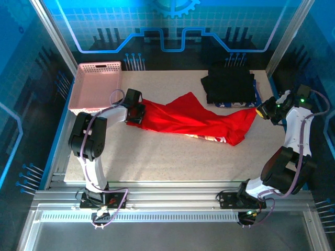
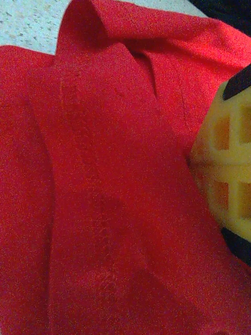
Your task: Fold and stack the t-shirts
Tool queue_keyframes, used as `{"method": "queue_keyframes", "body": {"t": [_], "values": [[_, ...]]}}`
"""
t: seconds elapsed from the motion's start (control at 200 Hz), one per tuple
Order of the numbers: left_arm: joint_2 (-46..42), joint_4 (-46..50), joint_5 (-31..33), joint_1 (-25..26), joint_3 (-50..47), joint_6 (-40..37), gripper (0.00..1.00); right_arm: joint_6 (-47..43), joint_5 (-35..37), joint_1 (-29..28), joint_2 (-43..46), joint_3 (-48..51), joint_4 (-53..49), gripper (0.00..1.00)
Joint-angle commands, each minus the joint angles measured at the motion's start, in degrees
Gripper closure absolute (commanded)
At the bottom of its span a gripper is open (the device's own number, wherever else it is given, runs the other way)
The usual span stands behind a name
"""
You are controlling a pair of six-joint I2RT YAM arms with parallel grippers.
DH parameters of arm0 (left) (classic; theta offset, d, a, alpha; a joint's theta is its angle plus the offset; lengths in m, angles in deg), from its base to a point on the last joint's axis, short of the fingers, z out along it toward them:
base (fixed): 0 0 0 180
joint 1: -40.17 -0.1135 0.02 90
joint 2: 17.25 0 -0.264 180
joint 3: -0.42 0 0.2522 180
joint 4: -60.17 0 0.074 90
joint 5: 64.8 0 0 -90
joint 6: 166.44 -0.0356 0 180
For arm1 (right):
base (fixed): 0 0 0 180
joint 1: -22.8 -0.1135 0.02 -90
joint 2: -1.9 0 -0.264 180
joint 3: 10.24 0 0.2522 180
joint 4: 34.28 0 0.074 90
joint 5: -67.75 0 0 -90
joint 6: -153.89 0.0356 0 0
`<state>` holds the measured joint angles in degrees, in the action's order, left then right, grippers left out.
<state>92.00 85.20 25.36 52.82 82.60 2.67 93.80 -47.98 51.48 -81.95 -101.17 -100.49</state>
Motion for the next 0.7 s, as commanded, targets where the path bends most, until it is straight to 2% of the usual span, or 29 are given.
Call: {"method": "queue_keyframes", "body": {"t": [0.0, 0.16, 0.255, 0.32, 0.49, 0.695], "values": [[-4.09, -0.39, -0.93, -0.87, -1.8, -1.53, 1.0, -0.51, -0.91, 0.66, 1.06, 0.0, -0.28, 1.0], [-5.91, -2.05, -2.3, -2.26, -4.09, -0.97, 1.0, -0.29, -1.24, 0.66, 1.24, 0.16, 0.0, 1.0], [-5.29, -3.81, -3.43, -2.28, -3.96, -0.56, 0.72, -0.29, -1.32, 0.67, 1.32, 0.43, 0.11, 1.0], [-4.65, -4.55, -3.93, -1.97, -3.53, -0.02, 0.62, -0.2, -1.33, 0.67, 1.58, 0.66, 0.15, 1.0], [-2.79, -5.29, -5.04, -1.01, -2.44, 0.95, 0.59, -0.52, -1.0, 0.62, 2.02, 0.87, -0.16, 1.0], [-0.74, -1.4, -5.43, -0.6, -0.4, 0.34, 0.6, -0.64, -0.89, 0.75, 2.29, 0.94, -0.29, 1.0]]}}
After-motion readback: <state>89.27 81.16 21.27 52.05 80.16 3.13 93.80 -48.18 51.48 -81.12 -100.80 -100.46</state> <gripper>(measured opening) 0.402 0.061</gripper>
